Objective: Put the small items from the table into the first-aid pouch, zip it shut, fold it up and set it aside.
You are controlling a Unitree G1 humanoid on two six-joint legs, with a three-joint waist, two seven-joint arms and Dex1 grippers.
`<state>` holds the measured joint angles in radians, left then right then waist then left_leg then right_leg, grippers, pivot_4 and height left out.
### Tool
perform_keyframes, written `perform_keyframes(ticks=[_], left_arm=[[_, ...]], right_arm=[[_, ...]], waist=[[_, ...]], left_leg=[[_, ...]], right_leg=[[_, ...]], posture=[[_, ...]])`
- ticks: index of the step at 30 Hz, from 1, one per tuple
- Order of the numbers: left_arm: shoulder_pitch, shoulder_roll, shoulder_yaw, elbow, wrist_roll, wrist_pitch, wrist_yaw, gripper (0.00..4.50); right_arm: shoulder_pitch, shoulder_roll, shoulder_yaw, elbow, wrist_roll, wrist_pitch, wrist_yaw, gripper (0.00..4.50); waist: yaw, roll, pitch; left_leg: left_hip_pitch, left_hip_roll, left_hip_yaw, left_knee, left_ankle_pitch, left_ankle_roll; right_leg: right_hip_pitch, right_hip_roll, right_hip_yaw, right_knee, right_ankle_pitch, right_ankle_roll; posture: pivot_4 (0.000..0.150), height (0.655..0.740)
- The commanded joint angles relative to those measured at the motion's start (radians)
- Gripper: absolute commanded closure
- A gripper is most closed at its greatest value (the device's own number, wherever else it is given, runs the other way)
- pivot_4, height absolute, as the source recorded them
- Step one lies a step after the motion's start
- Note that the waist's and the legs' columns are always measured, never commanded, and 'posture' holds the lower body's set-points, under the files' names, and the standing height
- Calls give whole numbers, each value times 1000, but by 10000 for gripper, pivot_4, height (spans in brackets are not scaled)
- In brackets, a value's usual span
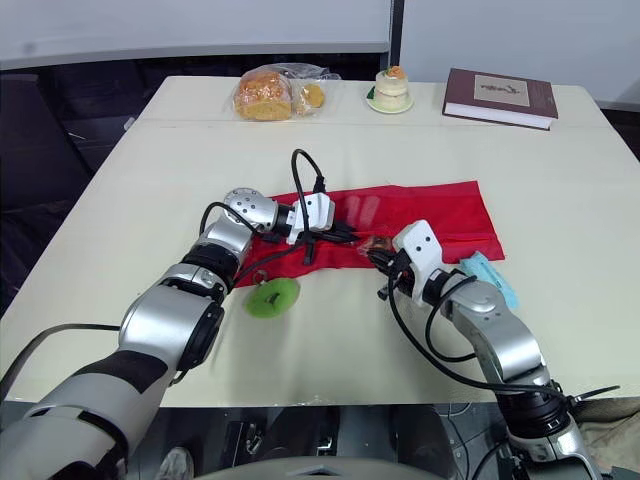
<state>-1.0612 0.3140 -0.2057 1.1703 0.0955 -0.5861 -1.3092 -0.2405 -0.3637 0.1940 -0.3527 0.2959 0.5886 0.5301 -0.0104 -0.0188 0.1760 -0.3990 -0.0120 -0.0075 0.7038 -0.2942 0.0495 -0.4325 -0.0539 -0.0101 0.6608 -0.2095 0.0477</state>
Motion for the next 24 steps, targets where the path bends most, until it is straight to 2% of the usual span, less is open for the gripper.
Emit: perform_keyframes(ticks=[1,10,24], left_arm=[[-14,0,13,-21,-12,-16,-8,45000],[-6,-11,17,-34,-24,-19,-32,45000],[28,-34,5,-69,-42,-20,-91,45000]], right_arm=[[-22,8,7,7,-18,-12,-8,44326],[-94,38,4,185,-109,-60,-54,44326],[-237,172,-38,406,-221,-205,-227,44326]], waist=[[0,0,0],[-1,0,0],[-3,0,0]], left_leg=[[0,0,0,0,0,0],[0,0,0,0,0,0],[0,0,0,0,0,0]], right_leg=[[0,0,0,0,0,0],[0,0,0,0,0,0],[-1,0,0,0,0,0]], posture=[[1500,7289],[1500,7289],[1500,7289]])
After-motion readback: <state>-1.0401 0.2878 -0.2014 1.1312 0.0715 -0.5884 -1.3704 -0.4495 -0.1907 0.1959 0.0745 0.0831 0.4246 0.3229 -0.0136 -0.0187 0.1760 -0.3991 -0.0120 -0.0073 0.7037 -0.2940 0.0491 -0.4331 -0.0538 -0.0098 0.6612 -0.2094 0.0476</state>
